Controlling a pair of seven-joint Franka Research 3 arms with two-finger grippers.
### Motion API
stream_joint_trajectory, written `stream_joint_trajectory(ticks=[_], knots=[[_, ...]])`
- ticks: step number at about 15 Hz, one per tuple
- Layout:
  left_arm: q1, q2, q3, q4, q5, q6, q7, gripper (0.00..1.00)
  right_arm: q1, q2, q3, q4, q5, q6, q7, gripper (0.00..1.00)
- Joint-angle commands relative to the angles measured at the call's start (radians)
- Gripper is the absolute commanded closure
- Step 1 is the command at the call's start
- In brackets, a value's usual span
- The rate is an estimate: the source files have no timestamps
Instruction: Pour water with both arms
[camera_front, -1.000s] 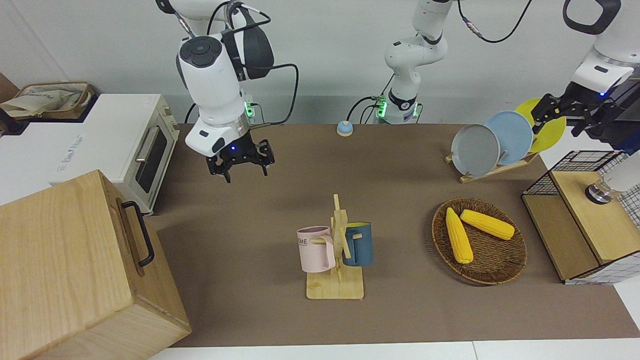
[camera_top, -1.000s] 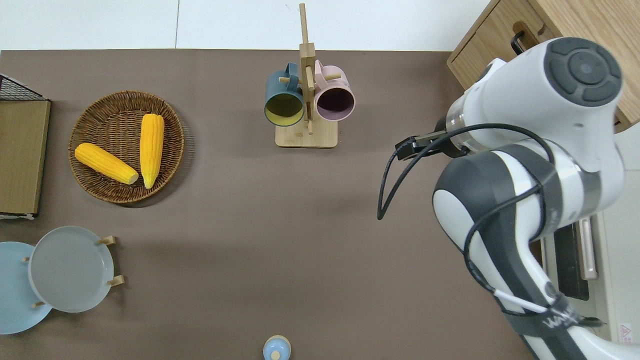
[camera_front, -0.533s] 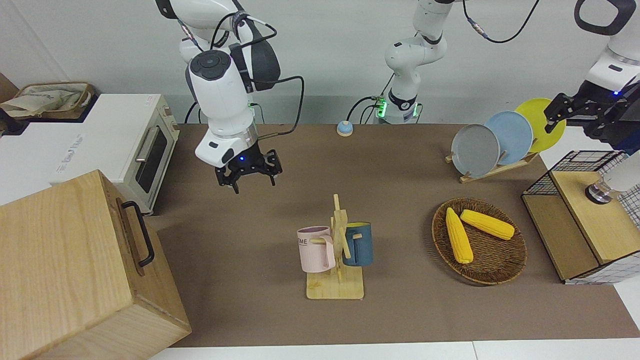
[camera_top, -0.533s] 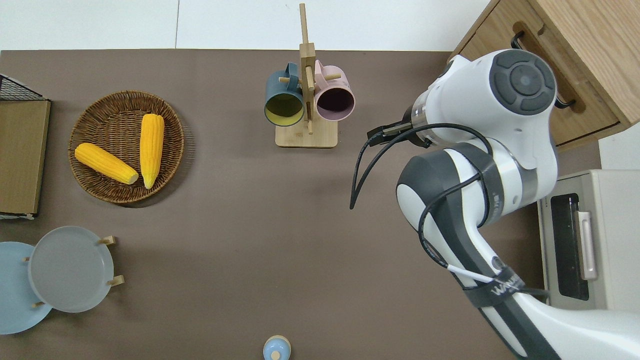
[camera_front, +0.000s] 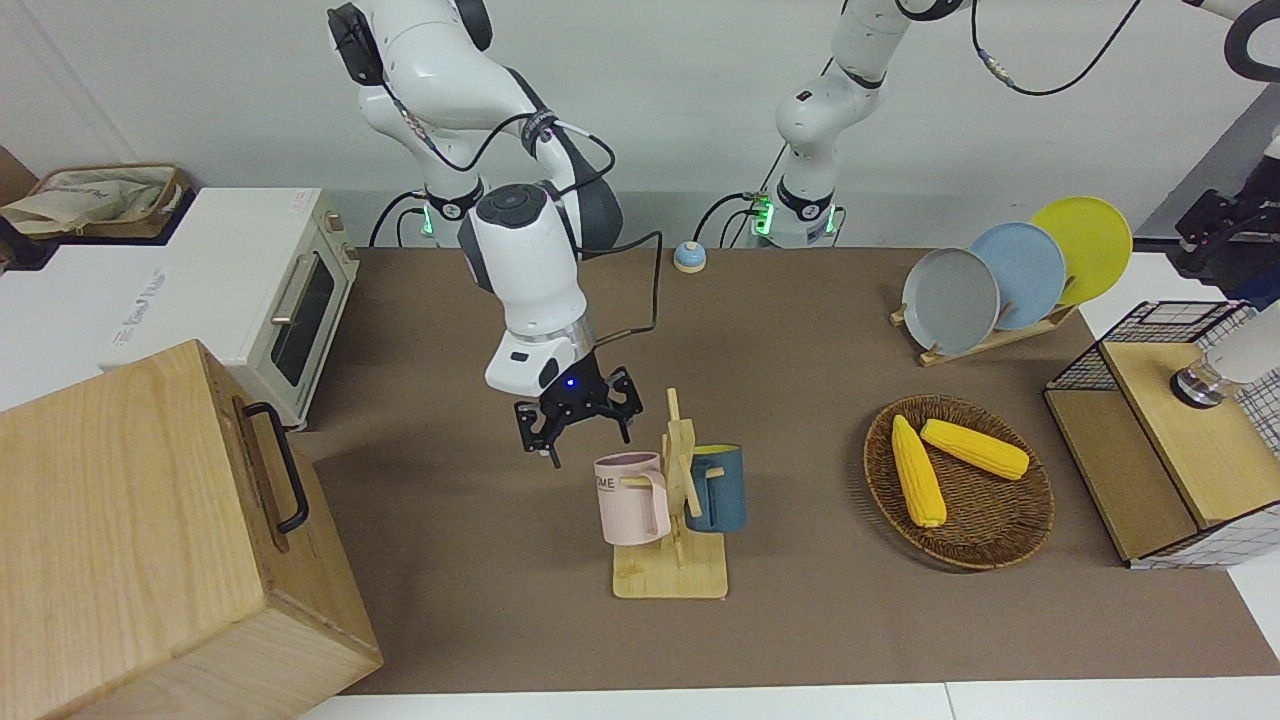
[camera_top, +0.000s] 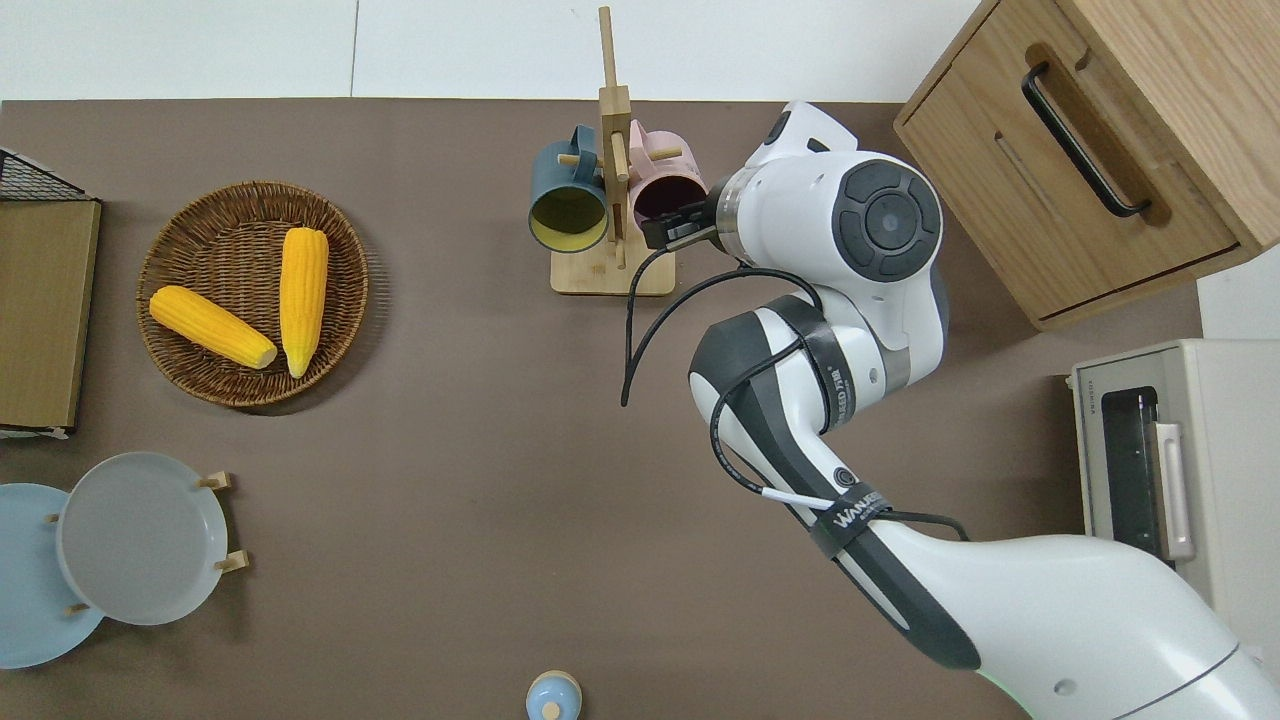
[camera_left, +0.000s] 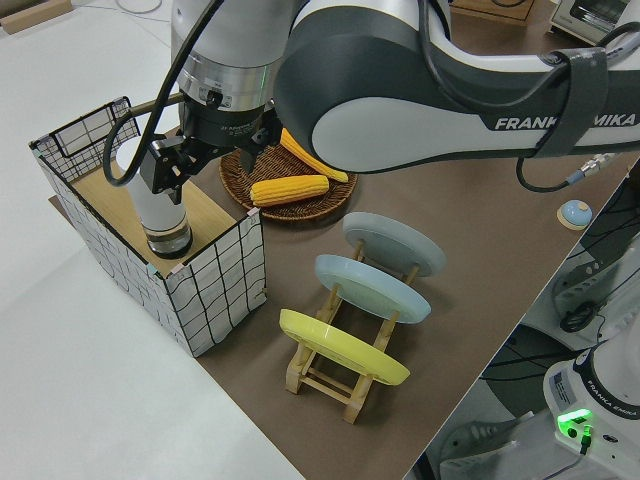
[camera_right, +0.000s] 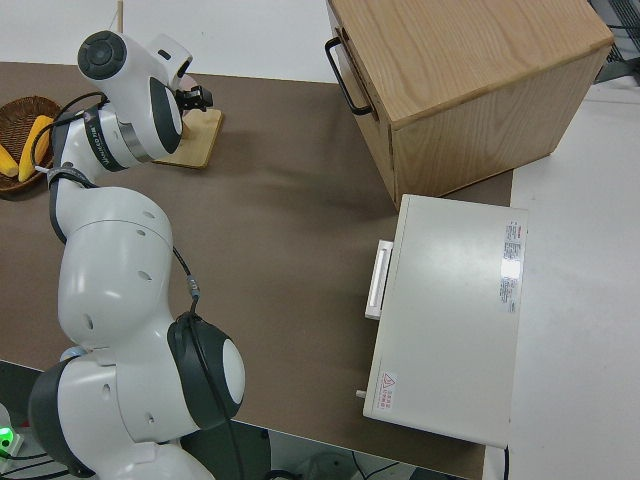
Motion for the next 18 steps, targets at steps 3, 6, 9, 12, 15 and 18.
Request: stream_joint_trajectory(ticks=[3,6,9,12,15,18], knots=[[0.038,0.035,-0.011,-0.027,-0.118,0.149,0.029,0.0,-0.001,0.055,-0.005,0.084,-0.025,0.094,0.01,0.017],[0.038,0.036,-0.011,-0.071,-0.166,0.227,0.029,0.0,-0.008,0.06,-0.005,0.086,-0.025,0.104,0.008,0.036],[0.038,0.036,-0.012,-0.122,-0.22,0.289,0.029,0.0,-0.012,0.058,-0.005,0.084,-0.025,0.104,-0.001,0.092],[0.038,0.036,-0.012,-0.152,-0.286,0.338,0.043,0.0,-0.012,0.057,-0.005,0.081,-0.025,0.095,0.001,0.092],[0.036,0.036,-0.014,-0.206,-0.33,0.445,0.087,0.0,-0.014,0.057,-0.006,0.08,-0.025,0.094,0.001,0.126],[0.036,0.039,-0.012,-0.238,-0.436,0.487,0.138,0.0,-0.017,0.055,-0.008,0.08,-0.023,0.092,0.001,0.466]])
